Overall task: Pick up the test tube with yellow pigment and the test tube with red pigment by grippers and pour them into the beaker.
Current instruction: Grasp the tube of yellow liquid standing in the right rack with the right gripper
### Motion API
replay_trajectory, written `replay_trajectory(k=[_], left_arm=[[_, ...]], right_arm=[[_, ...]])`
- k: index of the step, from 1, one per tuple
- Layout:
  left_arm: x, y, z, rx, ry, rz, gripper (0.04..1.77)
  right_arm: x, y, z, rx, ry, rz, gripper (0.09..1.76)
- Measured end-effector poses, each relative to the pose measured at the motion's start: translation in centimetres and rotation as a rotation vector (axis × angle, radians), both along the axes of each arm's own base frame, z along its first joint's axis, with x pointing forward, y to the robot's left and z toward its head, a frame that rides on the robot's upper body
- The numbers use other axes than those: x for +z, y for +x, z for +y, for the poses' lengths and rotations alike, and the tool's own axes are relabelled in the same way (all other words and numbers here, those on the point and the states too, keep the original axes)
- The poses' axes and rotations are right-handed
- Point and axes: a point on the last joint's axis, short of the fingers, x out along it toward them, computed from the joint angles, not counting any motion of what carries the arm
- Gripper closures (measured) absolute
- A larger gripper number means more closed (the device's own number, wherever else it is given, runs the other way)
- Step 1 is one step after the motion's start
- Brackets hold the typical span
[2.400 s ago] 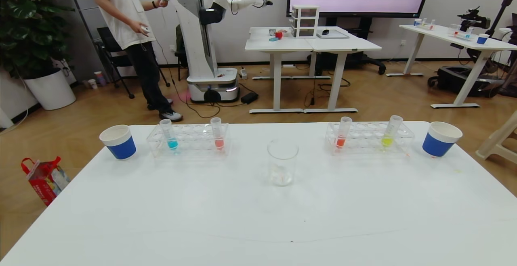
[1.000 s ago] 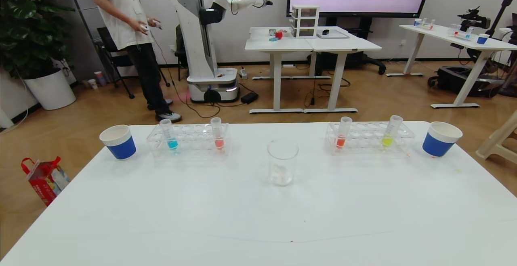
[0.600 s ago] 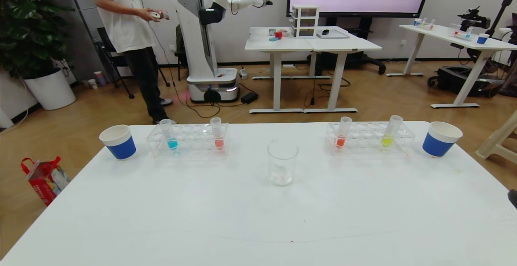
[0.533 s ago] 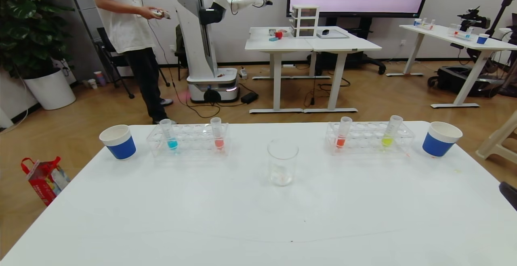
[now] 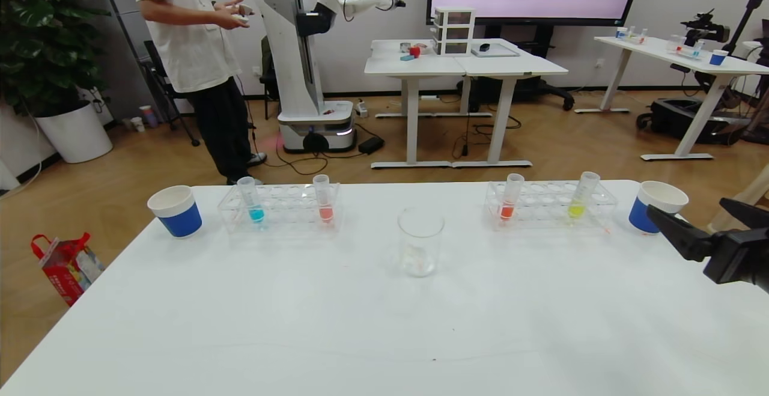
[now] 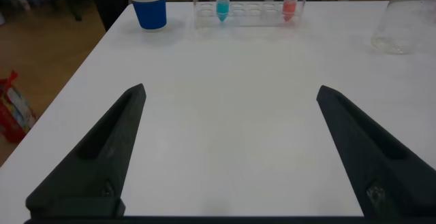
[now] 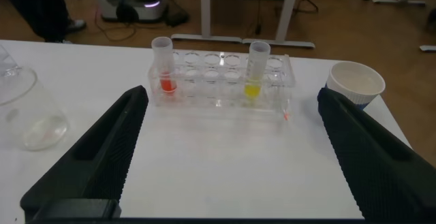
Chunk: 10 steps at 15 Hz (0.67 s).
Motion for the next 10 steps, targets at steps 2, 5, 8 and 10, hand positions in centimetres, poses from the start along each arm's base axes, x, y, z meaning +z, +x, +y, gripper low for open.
replay_trajectory(k=[2, 5, 8, 10], left_arm=[[0.0, 0.0, 0.0, 0.0, 0.0, 0.0, 0.06], [0.0, 0.0, 0.0, 0.0, 0.0, 0.0, 0.06], [0.0, 0.0, 0.0, -0.001, 0.0, 0.0, 0.06], [0.0, 0.0, 0.0, 0.0, 0.0, 0.0, 0.06]], right_arm=[[-0.9, 2.3, -0.4, -0.003, 0.012, 0.026, 0.11], [-2.2, 5.6, -1.5, -0.017, 0.022, 0.051, 0.11], [-3.8, 7.9, -2.3, -0.012, 0.026, 0.053, 0.11], [-4.4, 9.1, -2.6, -0.018, 0.02, -0.02, 0.11]])
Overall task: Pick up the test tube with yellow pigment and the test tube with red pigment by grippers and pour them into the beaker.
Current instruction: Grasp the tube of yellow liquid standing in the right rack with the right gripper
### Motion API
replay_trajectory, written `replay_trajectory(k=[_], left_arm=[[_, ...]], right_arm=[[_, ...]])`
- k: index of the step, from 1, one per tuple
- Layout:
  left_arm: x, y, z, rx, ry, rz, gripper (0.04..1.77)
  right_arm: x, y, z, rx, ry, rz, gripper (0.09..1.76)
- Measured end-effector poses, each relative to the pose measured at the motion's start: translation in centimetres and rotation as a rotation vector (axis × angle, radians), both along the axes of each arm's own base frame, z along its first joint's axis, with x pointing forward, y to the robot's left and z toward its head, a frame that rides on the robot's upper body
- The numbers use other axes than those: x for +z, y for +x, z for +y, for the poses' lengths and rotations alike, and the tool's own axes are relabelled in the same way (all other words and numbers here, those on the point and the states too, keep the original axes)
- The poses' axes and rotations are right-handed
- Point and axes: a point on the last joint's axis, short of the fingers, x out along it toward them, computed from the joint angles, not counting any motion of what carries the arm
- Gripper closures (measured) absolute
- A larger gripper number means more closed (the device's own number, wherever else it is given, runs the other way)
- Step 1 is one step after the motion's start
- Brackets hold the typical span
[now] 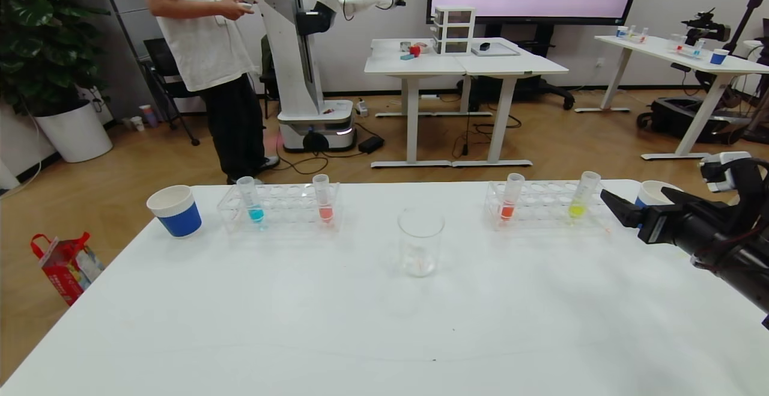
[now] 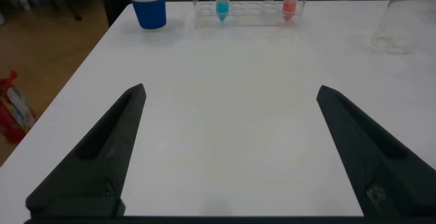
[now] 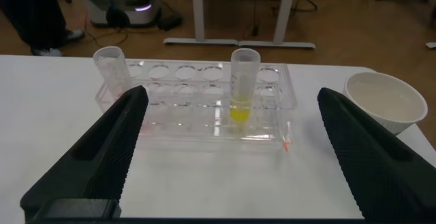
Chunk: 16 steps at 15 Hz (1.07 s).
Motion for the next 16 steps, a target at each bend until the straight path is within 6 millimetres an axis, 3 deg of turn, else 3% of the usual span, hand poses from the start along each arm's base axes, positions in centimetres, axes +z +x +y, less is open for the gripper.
replay_trajectory(k=[5, 16], left_arm=[[0.0, 0.0, 0.0, 0.0, 0.0, 0.0, 0.06], [0.0, 0.0, 0.0, -0.001, -0.001, 0.0, 0.06]], right_arm=[[-2.1, 1.6, -0.4, -0.008, -0.001, 0.007, 0.11], [-2.9, 4.4, -0.6, -0.009, -0.003, -0.007, 0.11]])
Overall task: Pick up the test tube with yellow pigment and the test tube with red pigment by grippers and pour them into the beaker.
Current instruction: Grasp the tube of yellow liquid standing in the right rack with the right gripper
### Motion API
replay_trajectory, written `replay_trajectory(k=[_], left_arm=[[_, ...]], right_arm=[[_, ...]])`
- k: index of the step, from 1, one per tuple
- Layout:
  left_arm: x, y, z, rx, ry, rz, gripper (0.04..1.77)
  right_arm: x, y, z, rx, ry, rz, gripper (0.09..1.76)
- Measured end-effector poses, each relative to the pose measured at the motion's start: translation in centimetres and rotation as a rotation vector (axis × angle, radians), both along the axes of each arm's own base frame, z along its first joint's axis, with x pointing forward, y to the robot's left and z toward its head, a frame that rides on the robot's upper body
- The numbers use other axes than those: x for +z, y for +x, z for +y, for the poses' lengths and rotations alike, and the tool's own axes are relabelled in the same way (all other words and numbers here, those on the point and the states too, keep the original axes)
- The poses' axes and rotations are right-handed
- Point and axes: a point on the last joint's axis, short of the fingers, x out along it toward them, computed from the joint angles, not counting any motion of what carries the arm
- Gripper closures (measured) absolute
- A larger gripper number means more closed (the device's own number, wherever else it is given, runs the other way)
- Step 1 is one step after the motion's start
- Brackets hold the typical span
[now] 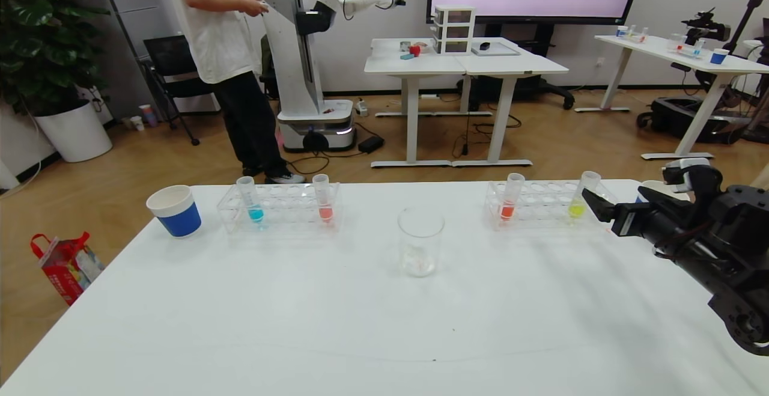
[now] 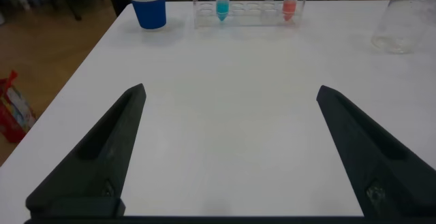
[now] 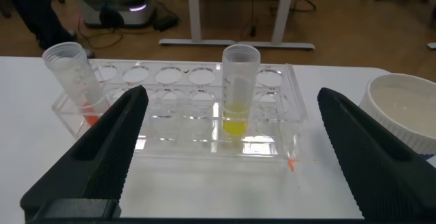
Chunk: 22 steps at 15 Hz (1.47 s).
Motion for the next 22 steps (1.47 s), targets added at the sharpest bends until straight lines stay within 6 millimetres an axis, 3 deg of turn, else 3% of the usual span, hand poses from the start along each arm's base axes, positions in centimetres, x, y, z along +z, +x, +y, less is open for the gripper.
replay_trajectory(k=[22], left_arm=[[0.0, 0.0, 0.0, 0.0, 0.0, 0.0, 0.06]], right_arm=[[-3.8, 7.6, -1.0, 0.053, -0.012, -0.119, 0.11]])
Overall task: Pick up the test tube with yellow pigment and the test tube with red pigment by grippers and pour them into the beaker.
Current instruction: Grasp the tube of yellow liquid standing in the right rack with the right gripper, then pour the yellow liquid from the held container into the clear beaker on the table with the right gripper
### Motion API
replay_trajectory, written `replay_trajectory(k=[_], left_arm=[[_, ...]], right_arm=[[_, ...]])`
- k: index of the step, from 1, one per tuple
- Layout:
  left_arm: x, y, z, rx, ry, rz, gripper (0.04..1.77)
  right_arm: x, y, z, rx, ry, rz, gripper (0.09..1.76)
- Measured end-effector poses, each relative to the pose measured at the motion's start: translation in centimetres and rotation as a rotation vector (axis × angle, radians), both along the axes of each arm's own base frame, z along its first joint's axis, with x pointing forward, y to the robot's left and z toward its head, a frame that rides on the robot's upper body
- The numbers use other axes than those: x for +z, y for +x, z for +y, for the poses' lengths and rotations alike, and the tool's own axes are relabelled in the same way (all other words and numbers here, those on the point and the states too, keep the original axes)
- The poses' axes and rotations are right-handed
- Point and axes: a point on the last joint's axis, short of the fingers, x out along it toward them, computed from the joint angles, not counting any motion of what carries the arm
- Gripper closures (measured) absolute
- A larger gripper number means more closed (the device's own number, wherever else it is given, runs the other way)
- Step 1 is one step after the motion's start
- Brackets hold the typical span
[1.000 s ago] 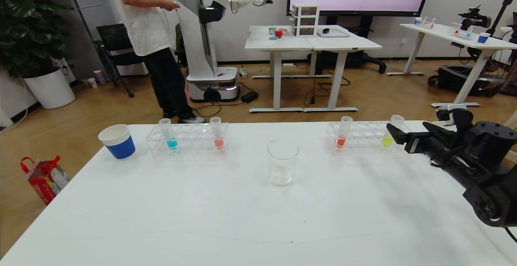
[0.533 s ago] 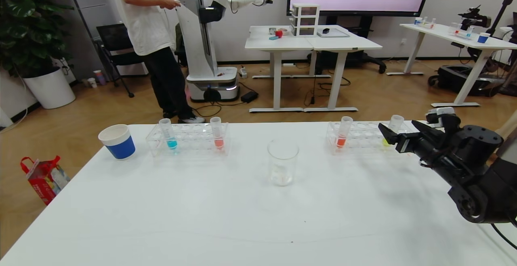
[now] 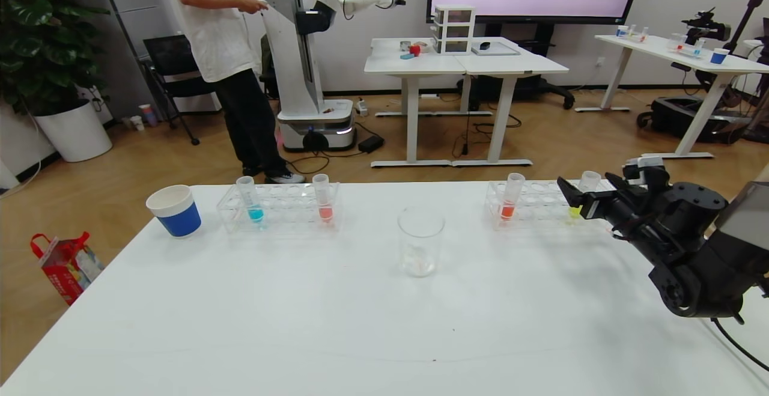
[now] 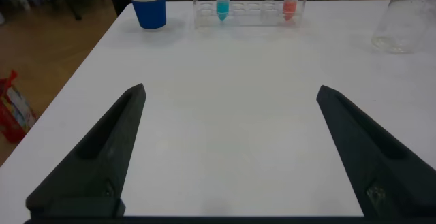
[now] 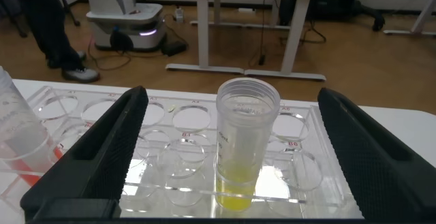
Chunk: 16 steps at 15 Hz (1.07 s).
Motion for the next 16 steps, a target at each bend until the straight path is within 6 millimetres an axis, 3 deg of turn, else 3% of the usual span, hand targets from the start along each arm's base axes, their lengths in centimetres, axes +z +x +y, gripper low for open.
replay_trajectory(k=[9, 10, 11, 12, 13, 14, 15, 16], left_arm=[[0.0, 0.0, 0.0, 0.0, 0.0, 0.0, 0.06], [0.0, 0.0, 0.0, 0.0, 0.0, 0.0, 0.06], [0.0, 0.0, 0.0, 0.0, 0.0, 0.0, 0.06], [0.0, 0.0, 0.0, 0.0, 0.0, 0.0, 0.06], [0.0, 0.0, 0.0, 0.0, 0.0, 0.0, 0.06], [0.0, 0.0, 0.0, 0.001, 0.0, 0.0, 0.06], [0.0, 0.0, 0.0, -0.001, 0.0, 0.0, 0.06], [0.0, 0.0, 0.0, 0.001, 0.0, 0.0, 0.06]], right_arm=[[-1.2, 2.5, -1.1, -0.021, -0.005, -0.034, 0.11], [-1.2, 2.6, -1.1, -0.02, -0.006, -0.039, 0.18], [-1.2, 2.7, -1.1, -0.018, -0.006, -0.04, 0.36], [-1.1, 2.7, -1.1, -0.016, -0.007, -0.043, 0.73], [-1.1, 2.7, -1.1, -0.011, -0.007, -0.046, 1.22], [-1.0, 2.7, -1.1, -0.013, -0.007, -0.048, 1.42], [-1.0, 2.7, -1.2, -0.015, -0.007, -0.048, 1.38], [-0.9, 2.6, -1.4, -0.021, -0.009, -0.052, 1.19]])
